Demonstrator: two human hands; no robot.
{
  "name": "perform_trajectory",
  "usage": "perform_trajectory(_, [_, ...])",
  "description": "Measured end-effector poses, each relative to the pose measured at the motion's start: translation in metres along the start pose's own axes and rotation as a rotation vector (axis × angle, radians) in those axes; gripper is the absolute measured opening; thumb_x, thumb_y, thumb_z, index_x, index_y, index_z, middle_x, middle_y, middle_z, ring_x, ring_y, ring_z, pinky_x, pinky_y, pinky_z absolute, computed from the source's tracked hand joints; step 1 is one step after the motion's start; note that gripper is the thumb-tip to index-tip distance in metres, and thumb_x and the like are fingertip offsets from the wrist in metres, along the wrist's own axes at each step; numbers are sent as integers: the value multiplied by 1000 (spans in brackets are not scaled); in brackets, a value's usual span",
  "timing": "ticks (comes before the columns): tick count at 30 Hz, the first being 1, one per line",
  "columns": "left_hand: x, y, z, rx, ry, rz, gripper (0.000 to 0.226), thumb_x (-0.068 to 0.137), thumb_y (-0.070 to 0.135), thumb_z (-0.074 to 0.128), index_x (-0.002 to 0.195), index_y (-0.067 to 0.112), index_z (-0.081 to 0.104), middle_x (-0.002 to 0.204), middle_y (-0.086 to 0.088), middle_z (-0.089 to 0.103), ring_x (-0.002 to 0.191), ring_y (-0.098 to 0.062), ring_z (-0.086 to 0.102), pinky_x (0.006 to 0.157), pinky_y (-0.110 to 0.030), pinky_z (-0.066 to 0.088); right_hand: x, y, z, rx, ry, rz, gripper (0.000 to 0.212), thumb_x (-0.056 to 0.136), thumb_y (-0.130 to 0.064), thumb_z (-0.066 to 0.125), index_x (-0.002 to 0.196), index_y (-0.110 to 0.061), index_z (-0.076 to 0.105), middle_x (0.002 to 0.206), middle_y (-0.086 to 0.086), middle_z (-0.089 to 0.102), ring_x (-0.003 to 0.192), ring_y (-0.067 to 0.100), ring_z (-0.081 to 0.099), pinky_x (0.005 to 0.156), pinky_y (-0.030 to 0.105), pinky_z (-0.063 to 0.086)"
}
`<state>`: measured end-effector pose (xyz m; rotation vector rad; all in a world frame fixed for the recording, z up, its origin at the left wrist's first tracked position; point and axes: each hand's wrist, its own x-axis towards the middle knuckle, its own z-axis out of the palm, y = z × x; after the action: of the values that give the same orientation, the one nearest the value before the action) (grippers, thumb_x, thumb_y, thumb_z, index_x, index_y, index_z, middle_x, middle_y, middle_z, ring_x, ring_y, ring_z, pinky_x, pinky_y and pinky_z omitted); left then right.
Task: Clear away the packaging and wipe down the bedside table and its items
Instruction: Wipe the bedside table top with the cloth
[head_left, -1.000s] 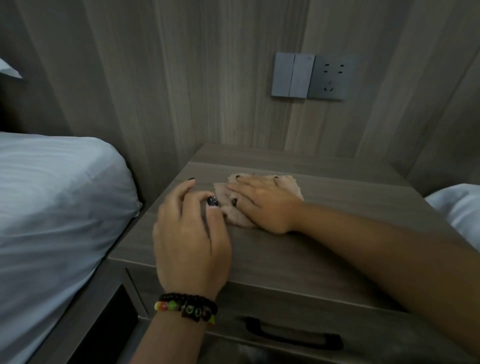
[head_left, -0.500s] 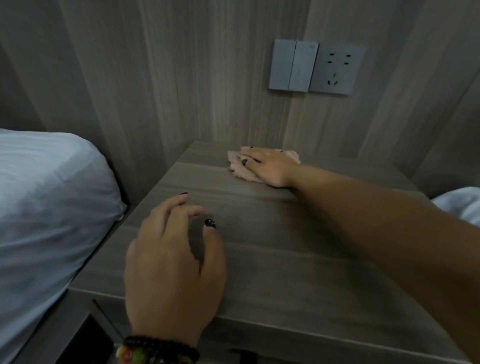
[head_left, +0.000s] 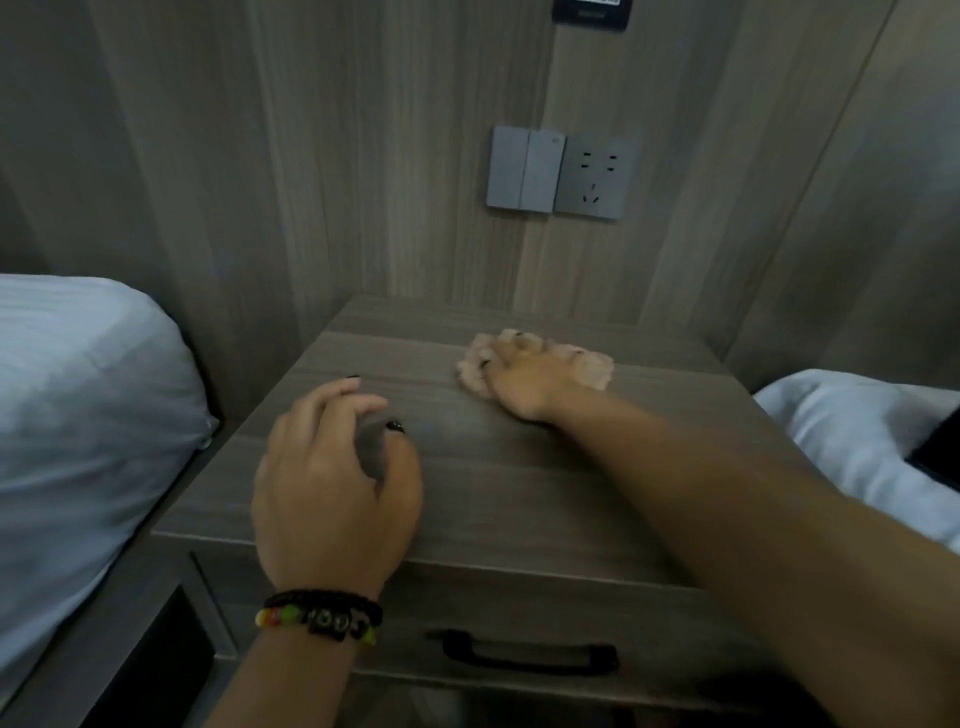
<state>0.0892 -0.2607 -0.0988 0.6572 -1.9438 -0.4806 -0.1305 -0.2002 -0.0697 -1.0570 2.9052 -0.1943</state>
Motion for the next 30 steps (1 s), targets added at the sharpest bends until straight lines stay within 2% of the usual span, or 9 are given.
perform_trajectory(3, [0,3,-1,-57,10,-41,31,79,34,47,100,21,64,122,3,59,113,-19,53,90,-44,47,-61,-41,16,-44,-12,-215,63,96,-51,16,152,-22,16,161,9,12,147,38,7,113,63,4])
perform_trajectory(6, [-2,5,-4,-142,26,-90,28,80,27,48,101,17,64,123,0,58,116,-21,51,97,-38,39,-123,-42,19,34,-14,-361,57,99,-51,20,152,-34,11,163,-1,5,149,28,0,117,57,-2])
perform_trajectory(9, [-8,6,-8,-200,38,-121,20,84,16,53,102,13,63,123,-5,56,118,-23,50,99,-25,31,-164,-9,9,21,3,-422,64,90,-64,5,150,-44,10,162,-11,5,150,18,1,119,48,-1])
perform_trajectory(13, [-19,17,-6,-192,-17,-59,19,87,10,56,104,13,62,126,-5,53,120,-20,47,100,-22,27,-160,59,-5,31,-37,-365,62,92,-65,9,149,-44,18,162,-12,11,149,9,6,121,42,3])
perform_trajectory(18, [-24,44,4,-244,-65,68,22,85,8,55,105,10,62,127,-8,52,119,-19,48,98,-6,25,-140,52,-3,-4,-58,-84,58,98,-52,22,153,-35,13,163,-4,7,149,25,4,118,54,2])
perform_trajectory(22, [-32,73,19,-290,-91,53,21,85,1,58,104,9,63,127,-8,52,119,-20,50,92,5,23,-177,38,6,68,32,-210,55,98,-53,19,151,-38,14,162,-6,8,150,24,0,119,53,0])
perform_trajectory(24, [-37,82,27,-244,-106,41,19,86,8,58,104,12,62,128,-4,52,118,-18,50,88,-4,33,-195,60,4,64,49,-274,62,91,-60,8,150,-42,13,162,-12,10,150,17,3,120,49,3])
perform_trajectory(27, [-39,85,34,-131,-149,38,21,86,16,57,106,17,61,130,1,50,117,-18,49,78,-37,50,-217,109,0,22,95,-242,72,83,-68,1,150,-46,18,160,-16,16,148,11,11,119,46,9])
perform_trajectory(30, [-38,84,31,-59,-237,34,22,86,21,56,107,19,62,128,2,50,118,-19,45,85,-44,49,-219,158,-11,6,153,-148,67,86,-64,9,146,-44,30,156,-13,28,145,9,22,116,45,20])
